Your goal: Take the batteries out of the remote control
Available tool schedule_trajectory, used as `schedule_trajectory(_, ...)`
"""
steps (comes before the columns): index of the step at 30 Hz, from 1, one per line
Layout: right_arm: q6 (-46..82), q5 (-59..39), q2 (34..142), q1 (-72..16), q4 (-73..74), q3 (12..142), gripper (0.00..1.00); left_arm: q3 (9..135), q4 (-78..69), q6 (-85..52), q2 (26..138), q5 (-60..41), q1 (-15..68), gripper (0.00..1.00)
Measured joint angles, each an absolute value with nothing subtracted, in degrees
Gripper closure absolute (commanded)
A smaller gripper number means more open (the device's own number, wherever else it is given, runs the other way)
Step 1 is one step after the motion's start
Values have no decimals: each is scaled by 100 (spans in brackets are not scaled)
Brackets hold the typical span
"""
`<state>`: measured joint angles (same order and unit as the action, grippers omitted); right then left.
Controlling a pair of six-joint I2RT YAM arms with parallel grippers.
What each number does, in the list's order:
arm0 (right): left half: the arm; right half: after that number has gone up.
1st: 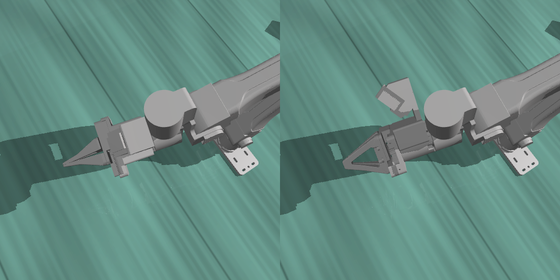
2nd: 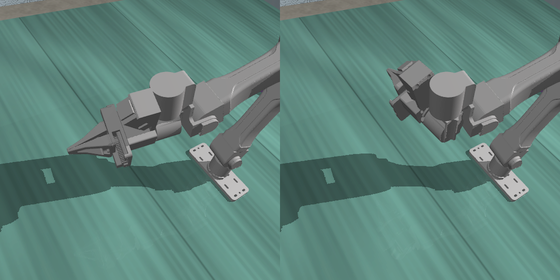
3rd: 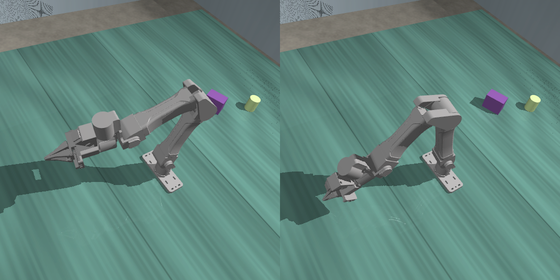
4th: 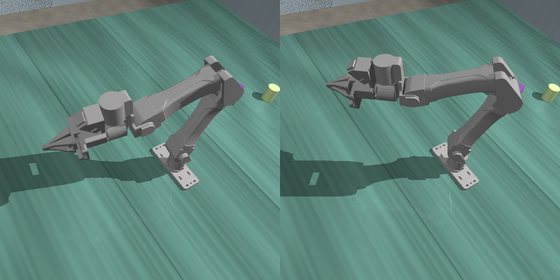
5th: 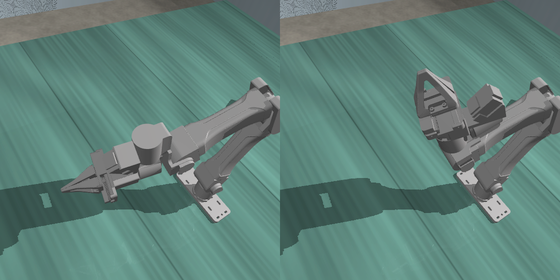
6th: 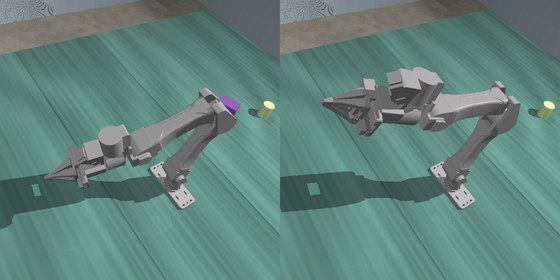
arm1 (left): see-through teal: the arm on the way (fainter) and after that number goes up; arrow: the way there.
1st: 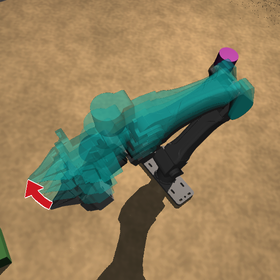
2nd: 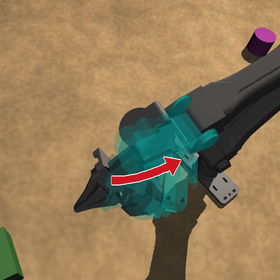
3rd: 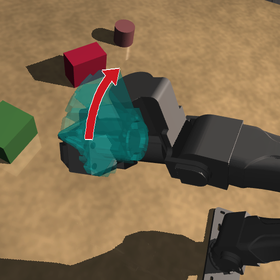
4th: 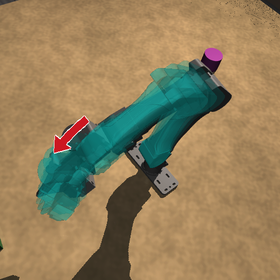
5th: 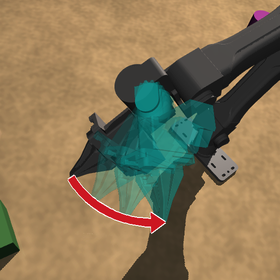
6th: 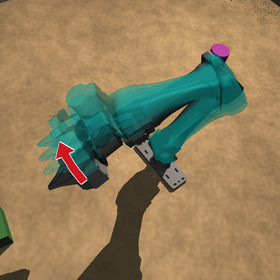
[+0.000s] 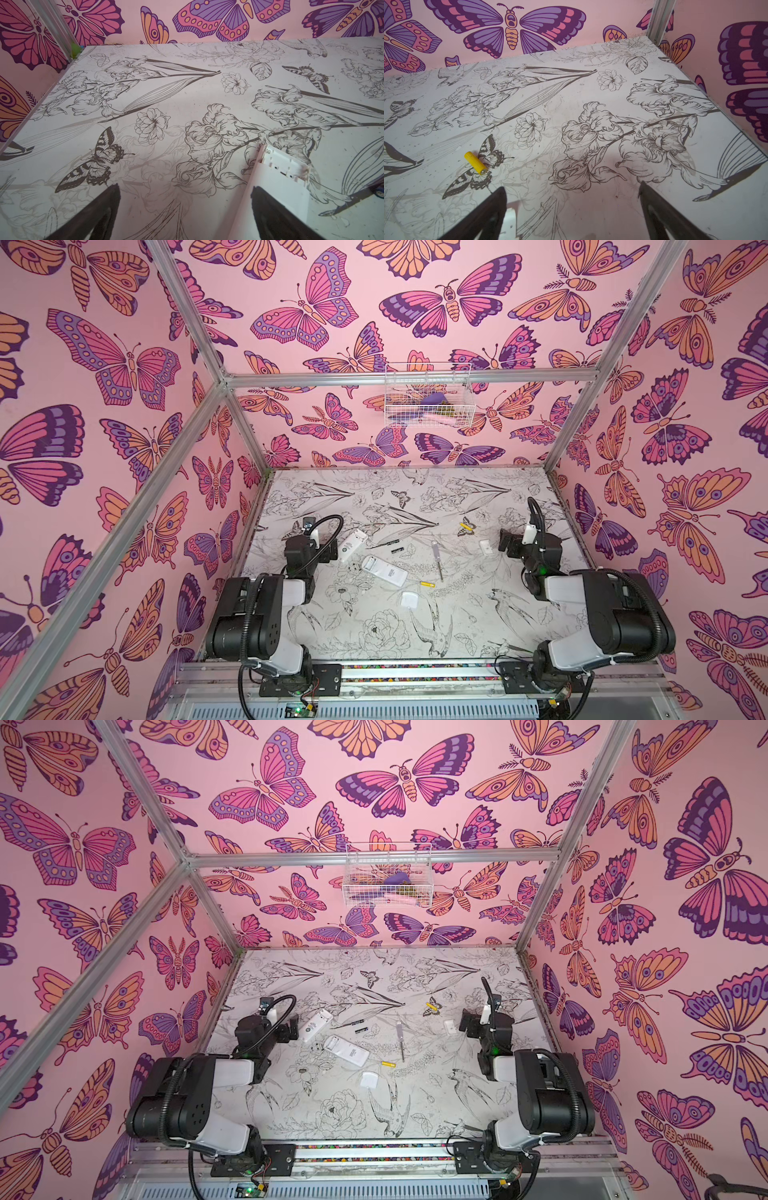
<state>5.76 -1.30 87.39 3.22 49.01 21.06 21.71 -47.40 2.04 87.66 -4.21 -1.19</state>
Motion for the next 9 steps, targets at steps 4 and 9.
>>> schedule_trajectory(4,576,-130,8739,322,4901,2106,1,2171,-4825,207,8766,-281,-36,0)
schedule_trajectory(9,576,-130,8739,322,4899,2106,1,2171,-4845,207,8768,-187,3,0)
